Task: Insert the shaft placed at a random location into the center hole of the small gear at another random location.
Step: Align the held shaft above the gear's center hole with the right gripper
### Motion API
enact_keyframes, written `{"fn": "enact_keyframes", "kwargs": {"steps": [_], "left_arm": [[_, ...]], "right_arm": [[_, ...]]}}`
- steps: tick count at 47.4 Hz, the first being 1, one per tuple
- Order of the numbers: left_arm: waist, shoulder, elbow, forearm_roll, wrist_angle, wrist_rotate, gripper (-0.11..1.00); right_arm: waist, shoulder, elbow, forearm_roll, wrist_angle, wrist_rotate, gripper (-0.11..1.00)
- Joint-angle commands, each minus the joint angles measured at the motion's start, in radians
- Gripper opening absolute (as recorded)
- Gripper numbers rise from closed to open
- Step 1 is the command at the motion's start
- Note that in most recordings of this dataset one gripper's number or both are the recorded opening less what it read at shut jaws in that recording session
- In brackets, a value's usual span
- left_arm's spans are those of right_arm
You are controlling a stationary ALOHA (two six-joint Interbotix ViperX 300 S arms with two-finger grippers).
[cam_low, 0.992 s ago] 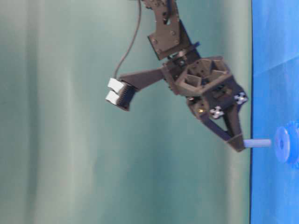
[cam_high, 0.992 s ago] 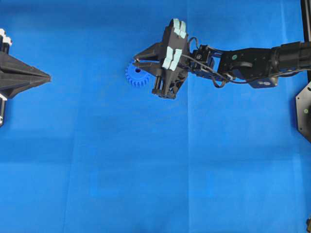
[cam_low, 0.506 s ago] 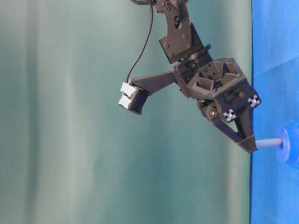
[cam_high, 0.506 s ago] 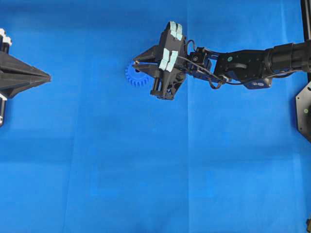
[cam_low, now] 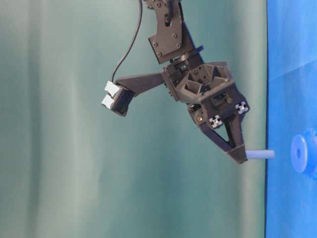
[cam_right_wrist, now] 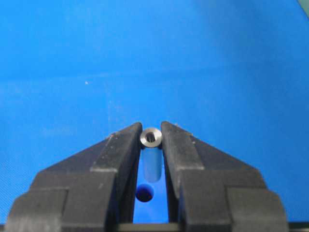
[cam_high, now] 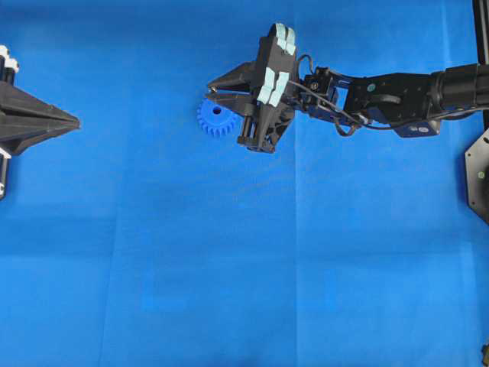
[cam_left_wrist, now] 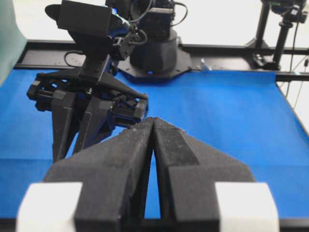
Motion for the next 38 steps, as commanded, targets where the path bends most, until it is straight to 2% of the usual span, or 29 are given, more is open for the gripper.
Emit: {"fn": "enact_keyframes", "kwargs": {"steps": [1,20,38], "left_arm": [[-0.002,0.005,-0.009,0.0,-0.005,-0.002,0.0],[0.0,0.005,-0.009,0.0,-0.005,-0.002,0.0],[0.0,0.005,-0.009,0.0,-0.005,-0.002,0.0]], "right_arm": [[0.0,-0.037,-0.017,-0.003,-0.008,-0.002,0.04],[0.002,0.021,-0.014,0.005,-0.048,0.012,0.04],[0.011,0.077,-0.009,0.04,-0.064,0.017,0.04]]}}
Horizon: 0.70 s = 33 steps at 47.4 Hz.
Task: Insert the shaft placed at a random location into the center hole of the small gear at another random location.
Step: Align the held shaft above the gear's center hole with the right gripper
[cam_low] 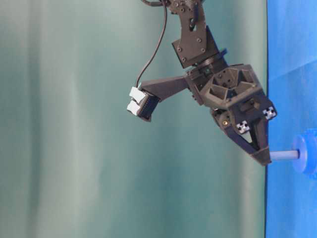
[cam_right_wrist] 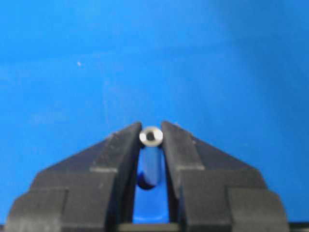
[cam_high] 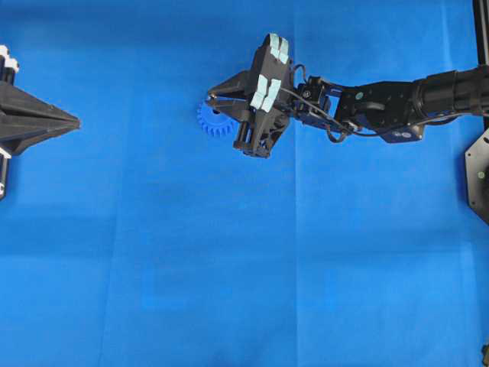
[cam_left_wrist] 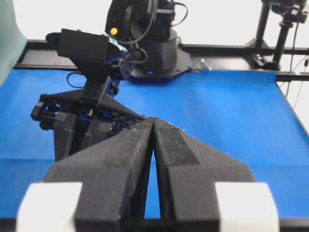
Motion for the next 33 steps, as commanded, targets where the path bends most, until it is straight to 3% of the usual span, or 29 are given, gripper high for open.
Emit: {"fn": "enact_keyframes", "kwargs": {"steps": [1,33], "left_arm": [[0.0,0.005,-0.011,0.0,-0.005,-0.002,0.0],[-0.002,0.005,-0.011,0.0,-0.005,-0.002,0.0]], "right_arm": [[0.003,-0.008,-0.008,0.006,-0.008,0.002,0.04],[0.006,-0.091,-0.002,0.0,-0.014,-0.009,0.04]]}}
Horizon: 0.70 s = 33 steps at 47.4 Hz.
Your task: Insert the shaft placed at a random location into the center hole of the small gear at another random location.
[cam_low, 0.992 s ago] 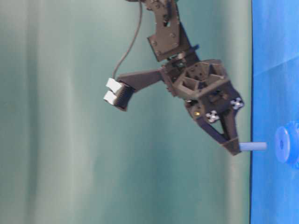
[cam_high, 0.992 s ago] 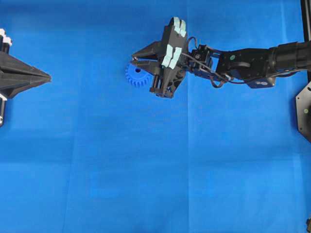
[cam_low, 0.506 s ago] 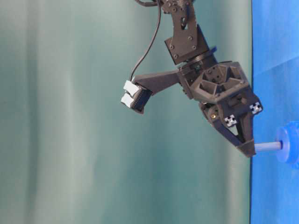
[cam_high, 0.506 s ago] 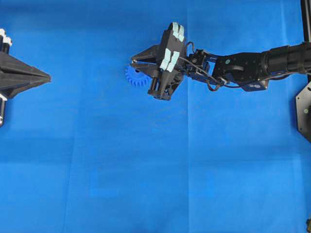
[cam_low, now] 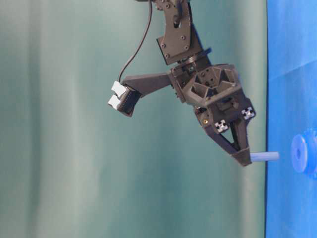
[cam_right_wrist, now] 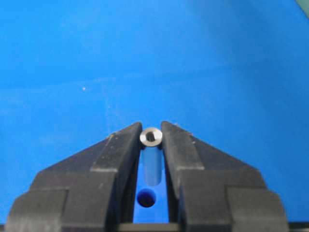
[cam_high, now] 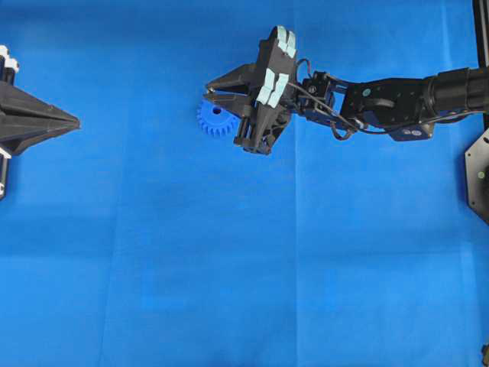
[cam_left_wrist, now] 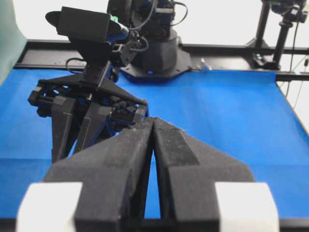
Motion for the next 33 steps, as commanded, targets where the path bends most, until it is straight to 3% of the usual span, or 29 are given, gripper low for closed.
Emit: {"fn": "enact_keyframes", "kwargs": {"steps": [1,33], "left_arm": [[0.0,0.005,-0.009,0.0,-0.005,-0.002,0.0],[0.002,0.005,-0.009,0.0,-0.005,-0.002,0.0]], "right_arm": [[0.006,-0.035,-0.006,-0.002,-0.006,-0.002,0.04],[0.011,0.069,-0.006,0.014,-0.031,0.002,0.04]]}}
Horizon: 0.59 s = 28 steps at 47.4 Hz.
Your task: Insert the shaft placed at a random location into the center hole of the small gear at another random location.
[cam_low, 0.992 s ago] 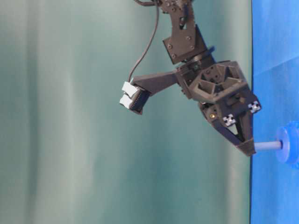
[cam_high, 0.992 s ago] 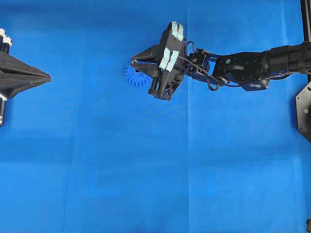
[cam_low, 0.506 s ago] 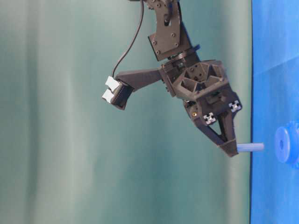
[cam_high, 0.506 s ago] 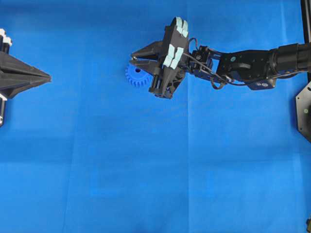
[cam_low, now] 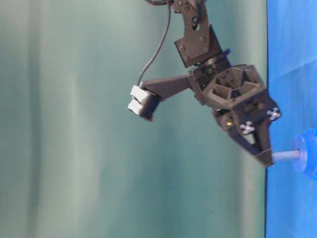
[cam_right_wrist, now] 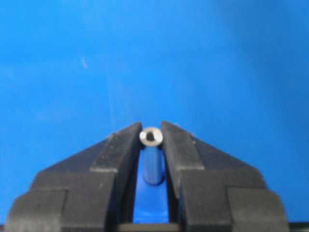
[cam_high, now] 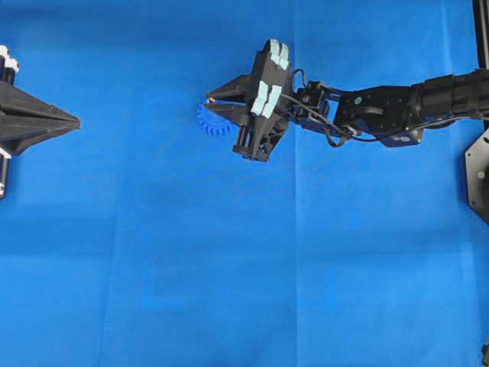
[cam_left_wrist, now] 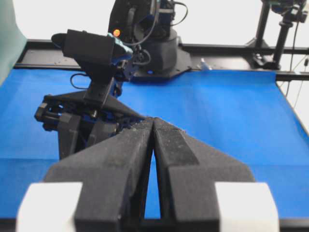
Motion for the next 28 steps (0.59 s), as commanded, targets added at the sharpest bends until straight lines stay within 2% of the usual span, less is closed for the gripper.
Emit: {"fn": "enact_keyframes", "kwargs": {"steps": [1,11,28], "left_arm": [[0.002,0.005,-0.011,0.0,-0.006,-0.002,0.0],[0.002,0.005,-0.011,0.0,-0.006,-0.002,0.0],[0.002,0.006,-0.011,0.0,-0.006,-0.002,0.0]], "right_arm": [[-0.002,-0.003,-0.008,0.009,-0.011,0.002,0.04],[-0.002,0.037,-0.008,0.034,-0.018,0.002,0.04],[-0.003,0.048,-0.008,0.038,-0.015,0.002,0.04]]}}
